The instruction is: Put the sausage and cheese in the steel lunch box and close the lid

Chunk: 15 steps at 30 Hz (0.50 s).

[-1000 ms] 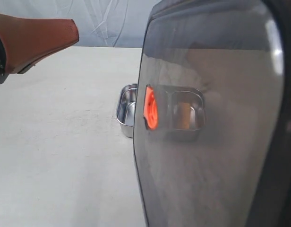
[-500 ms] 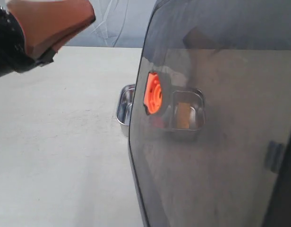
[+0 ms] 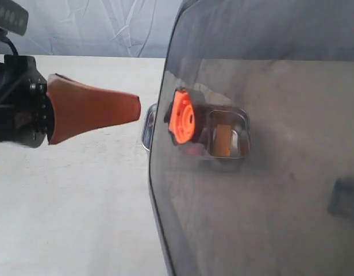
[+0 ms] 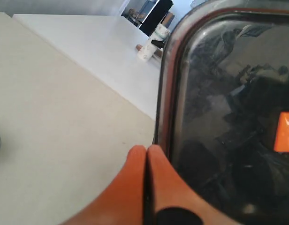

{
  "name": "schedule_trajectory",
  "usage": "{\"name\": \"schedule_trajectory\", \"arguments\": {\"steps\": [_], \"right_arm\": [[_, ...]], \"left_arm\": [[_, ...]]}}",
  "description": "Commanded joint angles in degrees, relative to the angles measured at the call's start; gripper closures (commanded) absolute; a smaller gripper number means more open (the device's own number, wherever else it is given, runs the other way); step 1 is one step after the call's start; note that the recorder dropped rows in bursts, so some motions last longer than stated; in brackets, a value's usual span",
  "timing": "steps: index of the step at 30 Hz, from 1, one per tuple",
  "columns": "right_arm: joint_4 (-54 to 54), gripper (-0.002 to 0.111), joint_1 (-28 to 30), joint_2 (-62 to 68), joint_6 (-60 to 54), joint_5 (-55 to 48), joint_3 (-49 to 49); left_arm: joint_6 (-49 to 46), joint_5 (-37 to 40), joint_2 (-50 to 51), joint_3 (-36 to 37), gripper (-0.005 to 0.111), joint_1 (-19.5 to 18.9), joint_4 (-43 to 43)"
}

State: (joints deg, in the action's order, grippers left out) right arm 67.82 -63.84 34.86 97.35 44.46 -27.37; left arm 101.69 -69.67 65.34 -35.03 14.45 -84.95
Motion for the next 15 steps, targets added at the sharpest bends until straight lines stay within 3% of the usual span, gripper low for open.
{"name": "schedule_trajectory", "arguments": {"steps": [1, 6, 15], "right_arm": [[-0.43, 0.109, -0.12, -0.37, -0.57, 0.75, 0.12], [-0.32, 0.109, -0.12, -0.37, -0.57, 0.73, 0.12], [-0.05, 0.109, -0.12, -0.37, -0.57, 0.73, 0.12]], "left_arm": [[-0.35, -0.29, 0.06, -0.27, 0.107, 0.41, -3.86], [-0.35, -0.29, 0.06, -4.20, 0.107, 0.41, -15.00], [-0.35, -0.29, -1.75, -10.00, 0.107, 0.41, -15.00]]}}
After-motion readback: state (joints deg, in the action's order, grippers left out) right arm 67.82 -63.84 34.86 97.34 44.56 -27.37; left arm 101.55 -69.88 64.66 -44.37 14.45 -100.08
